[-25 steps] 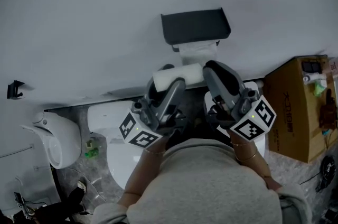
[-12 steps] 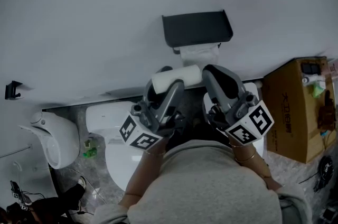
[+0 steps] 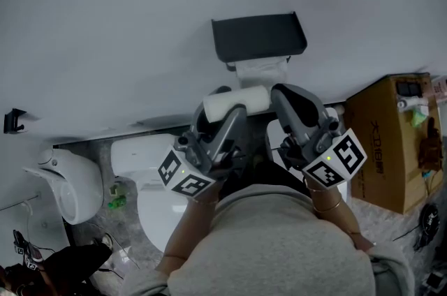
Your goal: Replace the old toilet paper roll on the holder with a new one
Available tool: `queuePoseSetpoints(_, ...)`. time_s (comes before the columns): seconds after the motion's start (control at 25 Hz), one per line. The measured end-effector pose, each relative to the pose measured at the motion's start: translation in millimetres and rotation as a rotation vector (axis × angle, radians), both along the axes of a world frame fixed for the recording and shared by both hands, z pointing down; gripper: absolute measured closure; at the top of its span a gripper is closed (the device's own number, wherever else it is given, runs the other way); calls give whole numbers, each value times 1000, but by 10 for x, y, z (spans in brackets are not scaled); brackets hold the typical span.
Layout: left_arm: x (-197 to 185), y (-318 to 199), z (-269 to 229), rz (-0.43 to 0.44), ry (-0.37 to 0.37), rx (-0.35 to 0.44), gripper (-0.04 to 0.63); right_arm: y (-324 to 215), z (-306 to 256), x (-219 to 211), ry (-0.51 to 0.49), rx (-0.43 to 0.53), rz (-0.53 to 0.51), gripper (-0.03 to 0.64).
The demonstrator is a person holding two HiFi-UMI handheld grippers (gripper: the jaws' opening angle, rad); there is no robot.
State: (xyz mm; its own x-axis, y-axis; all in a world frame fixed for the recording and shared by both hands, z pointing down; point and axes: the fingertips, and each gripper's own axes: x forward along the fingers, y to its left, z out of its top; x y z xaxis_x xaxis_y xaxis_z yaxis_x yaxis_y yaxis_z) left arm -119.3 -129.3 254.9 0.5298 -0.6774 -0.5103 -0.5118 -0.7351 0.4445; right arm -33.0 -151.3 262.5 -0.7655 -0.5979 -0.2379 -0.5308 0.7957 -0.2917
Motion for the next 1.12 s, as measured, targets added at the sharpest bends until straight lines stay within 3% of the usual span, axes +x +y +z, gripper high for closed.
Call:
queuePoseSetpoints(0.4,-16,36,-22,3,-8,12,385,-28,41,25,18,-9,-3,612)
queuePoseSetpoints(0.68,-29,27,83,0,-19,-49,385,-11,13,58,-6,-12,18,612)
queuePoseSetpoints(1.12,9,51,96,5,-5,-52,385,14,64,100,-33,-44,17,612)
